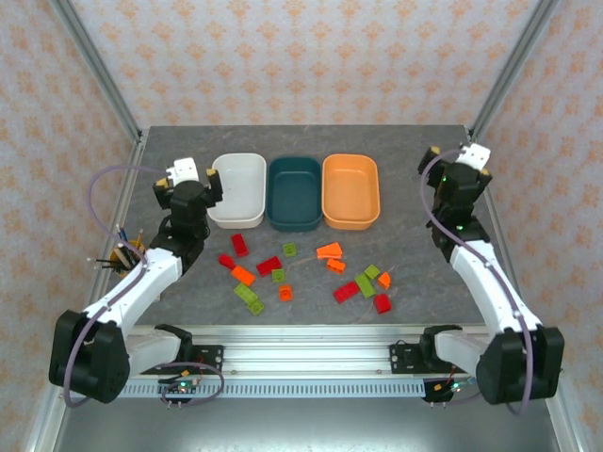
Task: Sort the legos into containers by color
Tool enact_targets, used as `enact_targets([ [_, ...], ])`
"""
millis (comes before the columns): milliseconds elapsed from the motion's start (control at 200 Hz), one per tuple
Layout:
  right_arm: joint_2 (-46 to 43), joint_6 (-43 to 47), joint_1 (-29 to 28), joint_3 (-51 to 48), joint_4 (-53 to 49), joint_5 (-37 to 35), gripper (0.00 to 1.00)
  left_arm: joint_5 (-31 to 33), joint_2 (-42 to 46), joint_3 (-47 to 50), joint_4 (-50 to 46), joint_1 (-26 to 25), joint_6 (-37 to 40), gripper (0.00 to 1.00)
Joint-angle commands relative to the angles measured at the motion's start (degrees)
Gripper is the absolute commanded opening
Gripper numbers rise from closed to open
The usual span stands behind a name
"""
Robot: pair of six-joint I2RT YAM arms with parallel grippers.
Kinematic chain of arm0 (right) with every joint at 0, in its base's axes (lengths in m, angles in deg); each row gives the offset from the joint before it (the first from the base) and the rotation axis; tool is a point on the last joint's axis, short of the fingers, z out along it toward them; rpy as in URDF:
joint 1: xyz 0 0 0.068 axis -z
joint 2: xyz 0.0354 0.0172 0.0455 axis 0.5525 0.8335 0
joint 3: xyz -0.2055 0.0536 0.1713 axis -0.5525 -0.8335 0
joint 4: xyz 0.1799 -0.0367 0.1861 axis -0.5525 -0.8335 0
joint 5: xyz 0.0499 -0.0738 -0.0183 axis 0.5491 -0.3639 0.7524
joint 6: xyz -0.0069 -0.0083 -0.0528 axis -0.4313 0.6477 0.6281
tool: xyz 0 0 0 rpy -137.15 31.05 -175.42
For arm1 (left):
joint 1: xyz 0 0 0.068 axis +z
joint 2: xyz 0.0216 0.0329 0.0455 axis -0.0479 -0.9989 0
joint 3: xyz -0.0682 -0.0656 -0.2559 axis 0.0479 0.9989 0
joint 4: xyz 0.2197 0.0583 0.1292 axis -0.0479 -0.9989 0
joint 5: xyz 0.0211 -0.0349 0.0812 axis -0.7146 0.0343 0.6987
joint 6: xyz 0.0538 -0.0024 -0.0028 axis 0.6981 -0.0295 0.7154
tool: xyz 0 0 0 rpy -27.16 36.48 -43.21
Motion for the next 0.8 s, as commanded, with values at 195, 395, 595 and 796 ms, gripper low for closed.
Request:
enact_targets([
  [195, 6.71, -34.29, -2.12, 31.21, -56.74, 21.87, 0.99, 6.88, 3.73, -21.27, -33.96, -7.65, -22.34, 1.0],
  [395, 6.69, -39.6, -14.0, 31.2, -74.69, 14.75, 0.88, -12.14, -1.55, -32.57, -54.11, -4.45, -30.46, 1.0],
  [595, 5.83, -45.95, -20.25, 18.13, -80.58, 19.42, 0.79, -22.89, 0.87, -26.06, -52.64, -13.11, -29.96, 1.0],
  [796, 4.57, -46.71, -20.19, 4.02, -69.65, 27.59, 0.73, -27.62, 1.66, -19.44, -51.21, -23.8, -30.8, 0.99],
])
